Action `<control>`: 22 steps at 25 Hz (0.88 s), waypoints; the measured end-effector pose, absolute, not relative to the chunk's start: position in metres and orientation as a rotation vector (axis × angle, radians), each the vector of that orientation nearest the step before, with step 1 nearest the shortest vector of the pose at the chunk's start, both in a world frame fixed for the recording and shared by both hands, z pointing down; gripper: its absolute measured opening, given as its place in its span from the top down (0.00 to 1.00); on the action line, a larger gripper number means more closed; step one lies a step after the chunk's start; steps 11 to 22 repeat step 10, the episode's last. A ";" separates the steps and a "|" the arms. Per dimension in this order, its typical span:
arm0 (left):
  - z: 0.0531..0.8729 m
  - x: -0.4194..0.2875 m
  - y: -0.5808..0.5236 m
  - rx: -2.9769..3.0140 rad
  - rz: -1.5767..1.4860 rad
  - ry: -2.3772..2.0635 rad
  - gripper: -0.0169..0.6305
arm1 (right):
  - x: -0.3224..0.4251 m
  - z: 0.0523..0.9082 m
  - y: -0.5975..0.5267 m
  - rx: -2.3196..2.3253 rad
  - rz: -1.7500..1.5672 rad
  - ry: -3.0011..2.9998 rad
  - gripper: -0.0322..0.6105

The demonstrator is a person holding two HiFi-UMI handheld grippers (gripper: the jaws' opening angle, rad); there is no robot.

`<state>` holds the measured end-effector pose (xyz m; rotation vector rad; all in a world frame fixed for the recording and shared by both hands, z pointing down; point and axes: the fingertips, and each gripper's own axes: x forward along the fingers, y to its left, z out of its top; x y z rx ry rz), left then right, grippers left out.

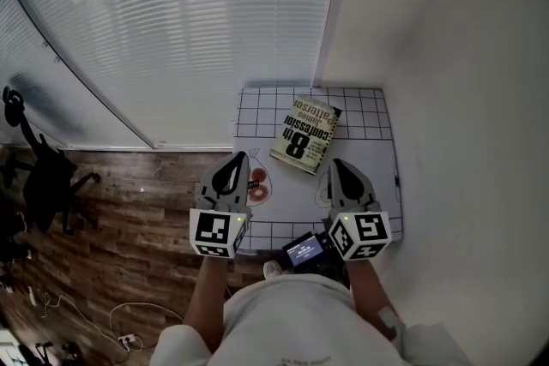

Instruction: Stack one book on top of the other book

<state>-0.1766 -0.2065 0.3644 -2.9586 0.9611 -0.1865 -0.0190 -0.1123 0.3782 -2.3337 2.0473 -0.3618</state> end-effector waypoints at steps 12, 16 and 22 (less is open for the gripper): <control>0.369 -0.177 -0.216 -2.954 -0.202 0.975 0.96 | -0.003 0.379 -0.112 -2.393 -0.343 1.983 0.94; 0.369 -0.177 -0.216 -2.954 -0.202 0.975 0.96 | -0.003 0.379 -0.112 -2.393 -0.343 1.983 0.94; 0.369 -0.177 -0.216 -2.954 -0.202 0.975 0.96 | -0.003 0.379 -0.112 -2.393 -0.343 1.983 0.94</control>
